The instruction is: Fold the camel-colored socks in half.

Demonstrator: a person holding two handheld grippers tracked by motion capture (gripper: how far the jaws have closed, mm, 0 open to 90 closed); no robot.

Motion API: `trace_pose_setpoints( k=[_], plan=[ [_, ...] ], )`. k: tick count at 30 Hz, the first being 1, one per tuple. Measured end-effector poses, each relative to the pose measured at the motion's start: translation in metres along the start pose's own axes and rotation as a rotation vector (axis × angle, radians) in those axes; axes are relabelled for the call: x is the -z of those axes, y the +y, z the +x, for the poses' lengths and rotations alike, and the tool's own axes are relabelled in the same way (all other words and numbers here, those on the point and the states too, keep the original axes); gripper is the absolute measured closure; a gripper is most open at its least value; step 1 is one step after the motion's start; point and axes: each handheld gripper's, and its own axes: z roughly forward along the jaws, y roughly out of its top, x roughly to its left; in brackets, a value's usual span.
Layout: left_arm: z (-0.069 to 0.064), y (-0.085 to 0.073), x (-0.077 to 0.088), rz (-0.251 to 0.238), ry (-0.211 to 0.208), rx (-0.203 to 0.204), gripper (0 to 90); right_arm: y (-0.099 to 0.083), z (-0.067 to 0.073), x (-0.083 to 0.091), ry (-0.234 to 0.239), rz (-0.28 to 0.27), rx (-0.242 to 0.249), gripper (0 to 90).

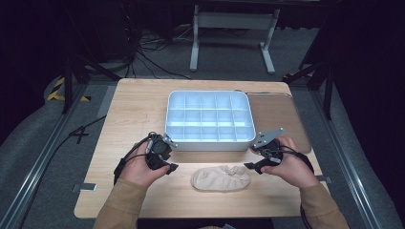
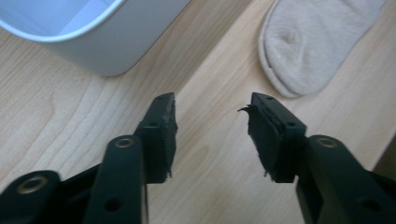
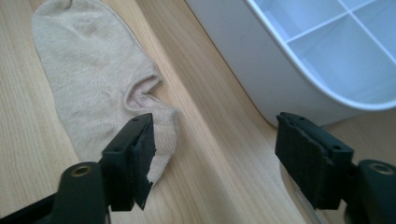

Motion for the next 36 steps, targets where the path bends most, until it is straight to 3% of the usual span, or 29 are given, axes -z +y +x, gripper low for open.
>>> trace_pose_setpoints(
  k=[2,3,5,8,9,10,12,17,21,26,31,36],
  plan=[
    [0.000,0.000,0.002,0.000,0.006,0.008,54.6,-0.002,-0.002,0.002,-0.001,-0.001,0.001,41.6],
    [0.000,0.000,0.002,0.000,0.006,0.008,54.9,-0.002,-0.002,0.002,-0.001,-0.001,0.001,41.6],
    [0.000,-0.001,0.004,-0.007,-0.005,0.022,54.9,-0.005,-0.004,0.004,0.003,-0.026,-0.045,48.0],
    [-0.001,0.002,0.004,-0.023,-0.085,0.037,55.5,-0.009,-0.006,0.008,0.020,-0.075,-0.104,50.4],
    [-0.001,0.002,0.004,-0.023,-0.085,0.037,55.7,-0.009,-0.006,0.008,0.020,-0.075,-0.104,50.4],
    [-0.004,0.005,0.004,-0.042,-0.127,0.053,55.9,-0.010,-0.006,0.010,0.017,-0.082,-0.104,52.1],
    [-0.006,0.007,0.004,-0.043,-0.124,0.047,55.9,-0.010,-0.005,0.012,0.018,-0.079,-0.118,55.2],
    [-0.015,0.013,0.006,-0.045,-0.107,0.015,55.4,-0.010,0.000,0.013,0.010,-0.069,-0.109,55.6],
    [-0.016,0.014,0.004,-0.047,-0.116,0.030,56.2,-0.011,0.005,0.010,0.024,-0.051,-0.120,57.7],
    [-0.019,0.016,-0.004,-0.044,-0.133,0.042,59.3,-0.012,0.009,0.007,0.034,-0.034,-0.098,58.0],
    [-0.024,0.020,-0.015,-0.043,-0.140,0.039,67.5,-0.011,0.013,0.008,0.035,-0.035,-0.084,57.8],
    [-0.029,0.023,-0.024,-0.043,-0.180,0.049,69.7,-0.012,0.015,0.009,0.033,-0.042,-0.080,57.5]
  ],
)
